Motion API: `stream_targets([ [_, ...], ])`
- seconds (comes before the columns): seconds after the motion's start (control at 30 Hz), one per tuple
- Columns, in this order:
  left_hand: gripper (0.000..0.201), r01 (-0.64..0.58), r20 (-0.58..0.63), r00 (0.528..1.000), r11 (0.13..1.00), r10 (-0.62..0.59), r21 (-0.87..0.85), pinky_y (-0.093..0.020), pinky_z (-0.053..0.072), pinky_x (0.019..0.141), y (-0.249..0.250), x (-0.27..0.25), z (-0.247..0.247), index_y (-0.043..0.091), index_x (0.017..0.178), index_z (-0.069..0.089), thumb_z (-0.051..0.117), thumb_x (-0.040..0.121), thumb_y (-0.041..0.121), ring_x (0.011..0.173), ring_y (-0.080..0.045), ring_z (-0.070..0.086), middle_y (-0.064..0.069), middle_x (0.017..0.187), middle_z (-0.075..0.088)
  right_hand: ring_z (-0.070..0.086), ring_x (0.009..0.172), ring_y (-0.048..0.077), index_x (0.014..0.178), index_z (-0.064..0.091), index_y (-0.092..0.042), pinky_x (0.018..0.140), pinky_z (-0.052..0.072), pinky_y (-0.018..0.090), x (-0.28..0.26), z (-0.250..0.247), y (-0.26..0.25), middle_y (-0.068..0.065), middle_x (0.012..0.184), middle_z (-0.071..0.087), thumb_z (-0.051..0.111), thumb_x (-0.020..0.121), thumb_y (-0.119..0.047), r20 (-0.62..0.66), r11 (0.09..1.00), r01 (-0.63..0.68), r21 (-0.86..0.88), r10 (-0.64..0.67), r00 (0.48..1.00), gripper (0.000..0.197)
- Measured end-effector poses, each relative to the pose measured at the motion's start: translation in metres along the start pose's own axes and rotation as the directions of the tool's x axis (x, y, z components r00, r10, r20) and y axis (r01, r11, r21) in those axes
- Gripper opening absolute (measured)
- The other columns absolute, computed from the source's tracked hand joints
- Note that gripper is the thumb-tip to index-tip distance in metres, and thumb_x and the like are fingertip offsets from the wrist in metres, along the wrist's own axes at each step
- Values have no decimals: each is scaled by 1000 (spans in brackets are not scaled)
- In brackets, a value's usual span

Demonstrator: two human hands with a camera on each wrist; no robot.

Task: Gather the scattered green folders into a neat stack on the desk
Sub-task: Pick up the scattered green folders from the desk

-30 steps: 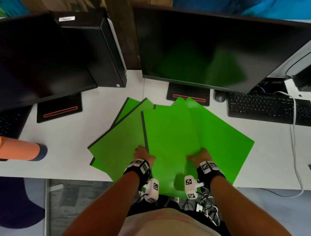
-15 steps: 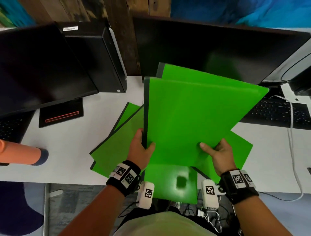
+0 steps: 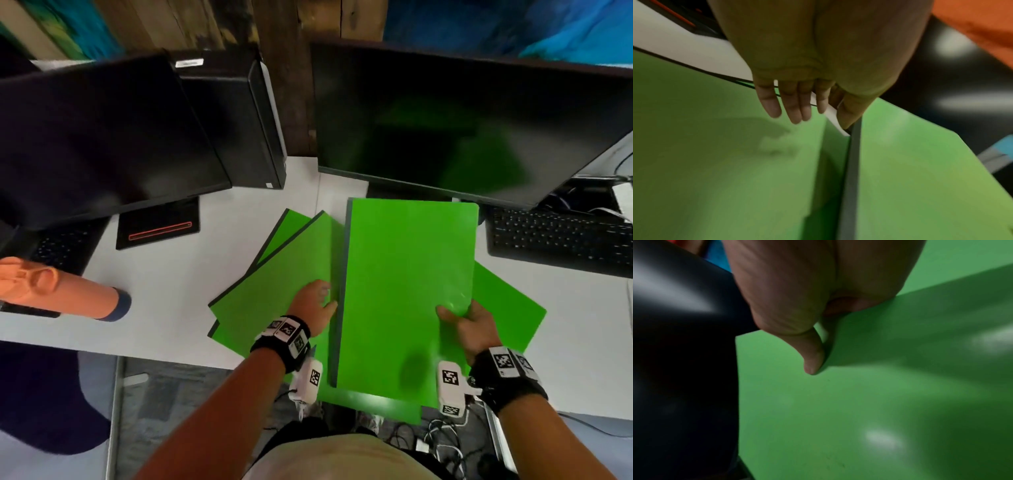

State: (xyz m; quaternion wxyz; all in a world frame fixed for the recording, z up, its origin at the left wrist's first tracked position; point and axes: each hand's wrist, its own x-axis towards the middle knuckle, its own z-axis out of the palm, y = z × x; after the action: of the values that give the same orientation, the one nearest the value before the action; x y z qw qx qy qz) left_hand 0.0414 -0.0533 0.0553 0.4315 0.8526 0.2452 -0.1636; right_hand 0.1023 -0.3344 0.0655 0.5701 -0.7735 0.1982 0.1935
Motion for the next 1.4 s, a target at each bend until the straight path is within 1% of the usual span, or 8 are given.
stream_targets([
  [0.2, 77, 261, -215, 954, 936, -211, 237, -50, 36, 109, -31, 49, -33, 15, 143, 31, 67, 78, 34, 137, -33, 33, -12, 149, 33, 55, 113, 40, 133, 43, 9, 81, 40, 33, -8, 8, 5, 16, 124, 54, 67, 85, -6, -29, 974, -225, 5, 225, 974, 56],
  [0.37, 102, 344, -206, 938, 826, -279, 446, -53, 23, 113, -62, 76, -62, 14, 148, 16, 70, 72, 52, 147, -33, 12, -14, 159, 11, 58, 111, 36, 143, 26, 4, 85, 46, 39, -6, 28, 29, 21, 127, 56, 78, 73, -23, -29, 940, -339, -26, 339, 940, 91],
  [0.43, 110, 364, -197, 931, 798, -306, 481, -54, 28, 109, -70, 80, -69, 13, 148, 15, 71, 66, 59, 144, -34, 19, -13, 156, 17, 57, 109, 34, 142, 28, 5, 86, 45, 39, -8, 33, 30, 26, 134, 51, 74, 80, -18, -43, 932, -357, -58, 355, 934, 81],
  [0.6, 118, 395, -227, 918, 746, -324, 536, -49, 37, 99, -77, 83, -76, 10, 139, 27, 72, 50, 73, 127, -35, 39, -16, 141, 35, 60, 92, 34, 139, 35, 5, 79, 46, 40, -7, 44, 37, 23, 107, 59, 70, 82, -11, -18, 918, -393, -60, 393, 920, 69],
  [0.73, 138, 479, -167, 871, 719, -463, 504, -53, 31, 106, -85, 85, -77, 10, 145, 16, 76, 39, 74, 136, -36, 32, -17, 147, 31, 50, 122, 40, 147, 22, 0, 94, 43, 41, -6, 56, 37, 24, 145, 41, 72, 81, -14, -25, 915, -401, -51, 400, 916, 84],
  [1.03, 85, 456, -135, 888, 879, -440, 140, -38, 53, 85, -93, 58, -115, 10, 110, 60, 88, 42, 53, 97, -32, 63, -14, 112, 67, 62, 105, 34, 126, 54, 1, 90, 49, 42, -4, 61, 43, 21, 128, 60, 78, 73, -17, -36, 924, -378, -59, 376, 926, 60],
  [1.3, 55, 342, -482, 792, 926, -375, -158, -38, 52, 79, -90, -16, -197, 9, 104, 68, 81, 63, 44, 84, -28, 65, -17, 102, 73, 52, 119, 38, 137, 39, 7, 92, 42, 37, -11, 47, 31, 24, 140, 48, 68, 83, -7, -38, 920, -392, 11, 392, 919, 63],
  [1.4, 49, 215, -454, 830, 936, -325, -278, -33, 49, 80, -73, -37, -191, 7, 108, 67, 78, 71, 37, 84, -23, 63, -14, 103, 71, 51, 120, 39, 136, 39, 11, 92, 41, 36, -16, 47, 26, 20, 129, 52, 68, 84, -7, -21, 931, -359, 61, 361, 932, 62],
])
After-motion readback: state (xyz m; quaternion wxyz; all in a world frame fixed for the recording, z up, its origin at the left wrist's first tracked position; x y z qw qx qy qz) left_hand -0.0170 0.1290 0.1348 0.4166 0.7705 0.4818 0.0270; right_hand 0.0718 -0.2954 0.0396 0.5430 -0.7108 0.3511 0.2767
